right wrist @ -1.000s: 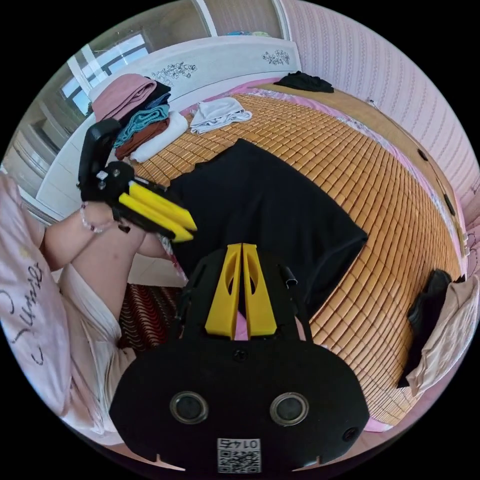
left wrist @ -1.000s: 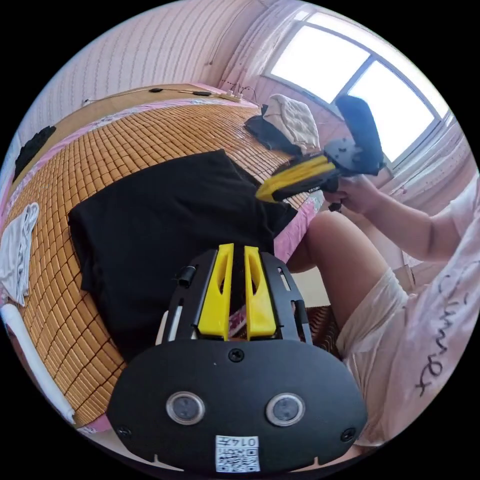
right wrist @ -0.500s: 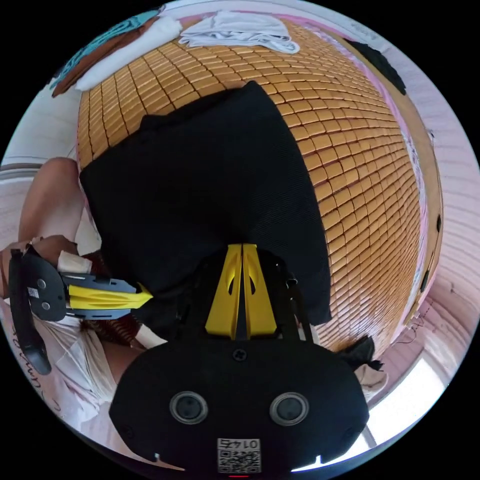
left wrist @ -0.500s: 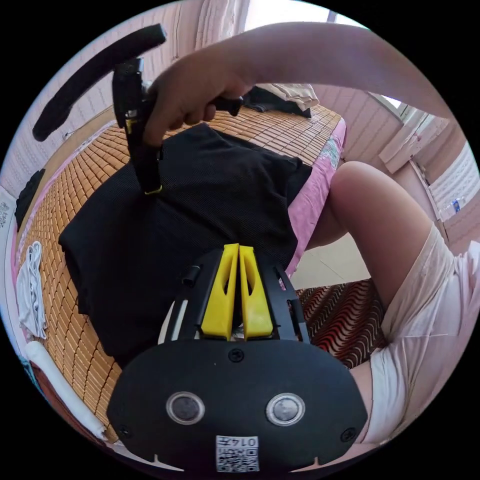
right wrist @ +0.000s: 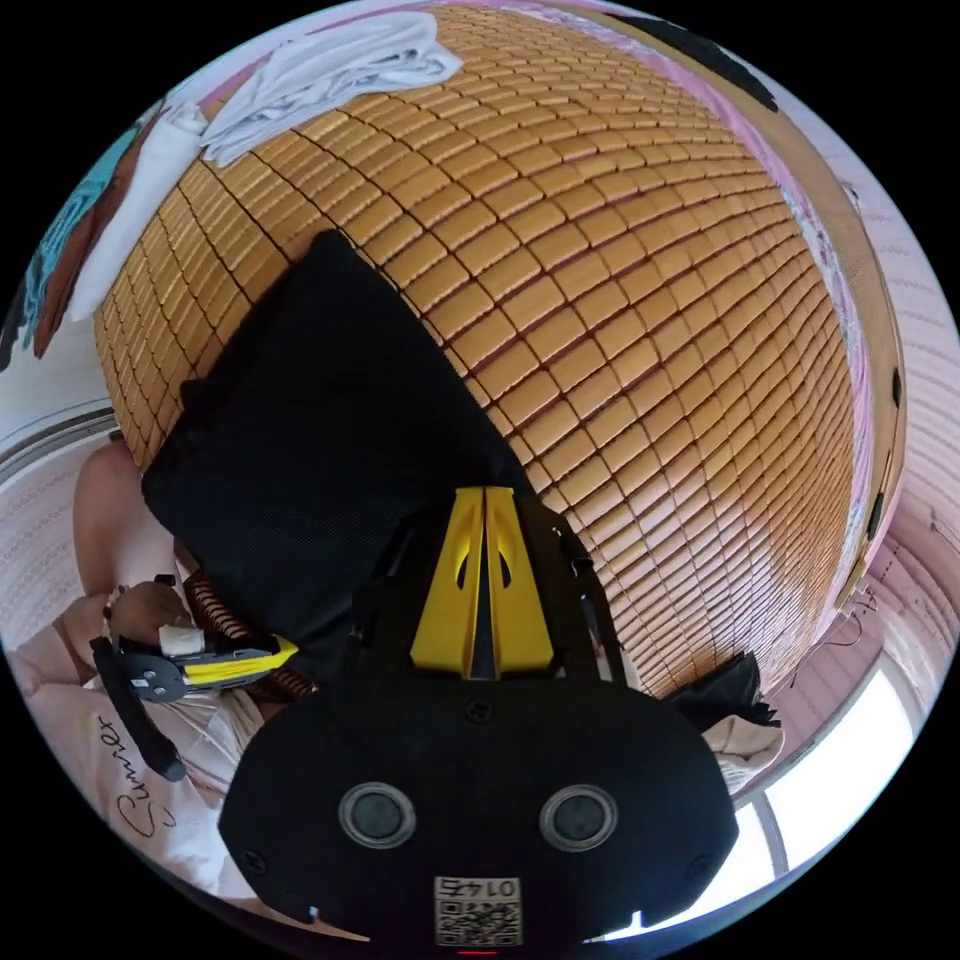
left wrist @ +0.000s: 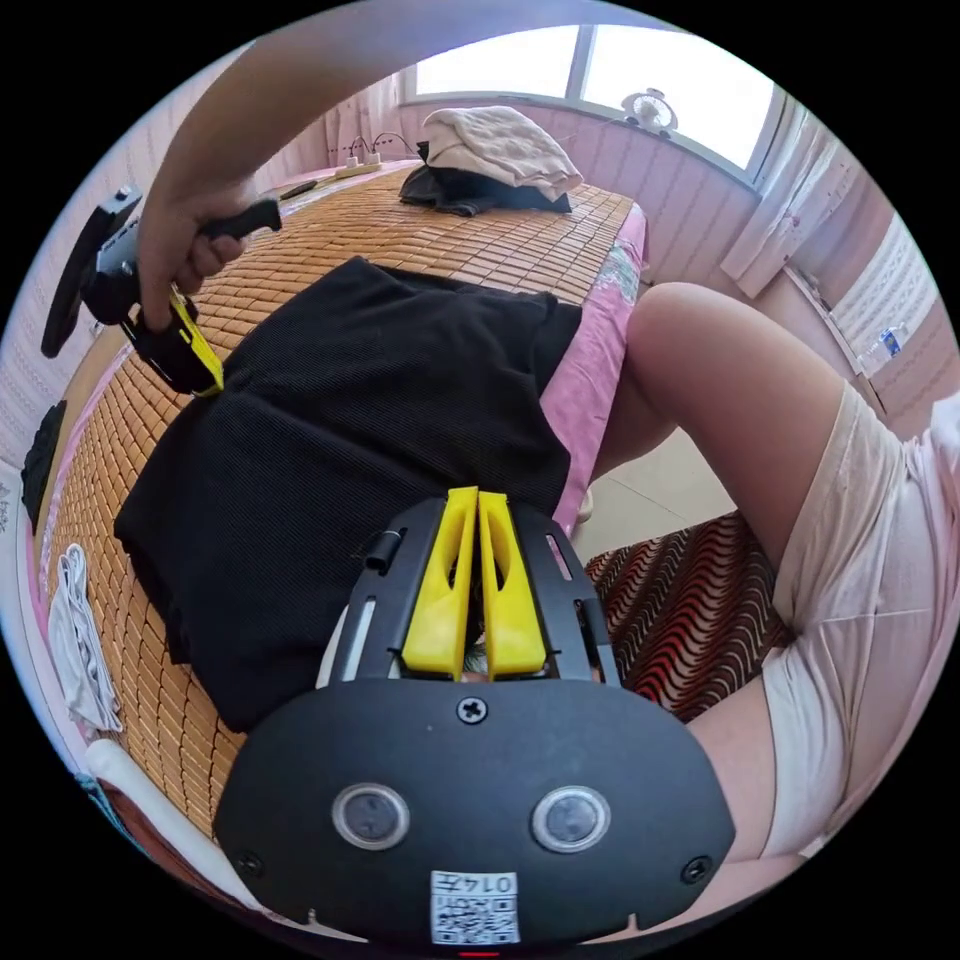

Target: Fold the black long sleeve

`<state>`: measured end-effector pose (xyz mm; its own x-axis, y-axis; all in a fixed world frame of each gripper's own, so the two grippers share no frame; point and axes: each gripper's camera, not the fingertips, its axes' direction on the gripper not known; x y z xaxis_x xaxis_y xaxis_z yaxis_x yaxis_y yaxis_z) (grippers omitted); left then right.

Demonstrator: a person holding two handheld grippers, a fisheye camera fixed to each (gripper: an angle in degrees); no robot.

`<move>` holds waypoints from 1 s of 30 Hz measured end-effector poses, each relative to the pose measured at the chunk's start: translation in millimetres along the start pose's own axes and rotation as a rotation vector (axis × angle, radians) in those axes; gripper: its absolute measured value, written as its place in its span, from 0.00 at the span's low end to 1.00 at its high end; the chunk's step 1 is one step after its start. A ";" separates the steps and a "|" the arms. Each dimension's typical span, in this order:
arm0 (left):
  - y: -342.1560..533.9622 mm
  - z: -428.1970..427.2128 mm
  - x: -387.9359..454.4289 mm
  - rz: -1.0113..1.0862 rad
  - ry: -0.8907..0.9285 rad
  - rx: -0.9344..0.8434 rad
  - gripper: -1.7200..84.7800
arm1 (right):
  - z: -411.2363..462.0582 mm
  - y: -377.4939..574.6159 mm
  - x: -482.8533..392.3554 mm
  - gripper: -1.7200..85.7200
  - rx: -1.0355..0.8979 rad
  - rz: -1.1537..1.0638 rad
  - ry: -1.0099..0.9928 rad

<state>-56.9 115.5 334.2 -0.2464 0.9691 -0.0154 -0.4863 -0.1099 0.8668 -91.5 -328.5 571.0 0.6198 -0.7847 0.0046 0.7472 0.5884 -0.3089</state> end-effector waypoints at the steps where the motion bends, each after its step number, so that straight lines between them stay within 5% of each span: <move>1: 1.5 0.1 0.2 -0.002 0.002 0.003 0.01 | -1.2 3.3 2.4 0.01 0.014 0.014 -0.014; 7: 25.6 -24.8 0.3 -0.036 -0.001 0.273 0.02 | -14.5 123.8 16.9 0.01 0.273 0.119 -0.079; 11: 31.5 -26.3 8.0 -0.036 0.071 0.369 0.11 | 24.7 256.7 21.5 0.02 0.328 0.398 0.023; 18: 27.5 -6.1 49.3 0.064 -0.014 0.395 0.22 | 128.1 396.7 18.3 0.14 0.303 0.692 -0.331; 30: -21.0 28.9 62.6 -0.046 0.032 0.285 0.26 | 149.8 496.7 13.1 0.03 0.670 0.537 -0.726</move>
<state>-37.9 184.8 329.4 -0.2578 0.9637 -0.0696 -0.2430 0.0050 0.9700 323.8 -17.3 560.1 0.7292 -0.2275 0.6454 0.1842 0.9736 0.1351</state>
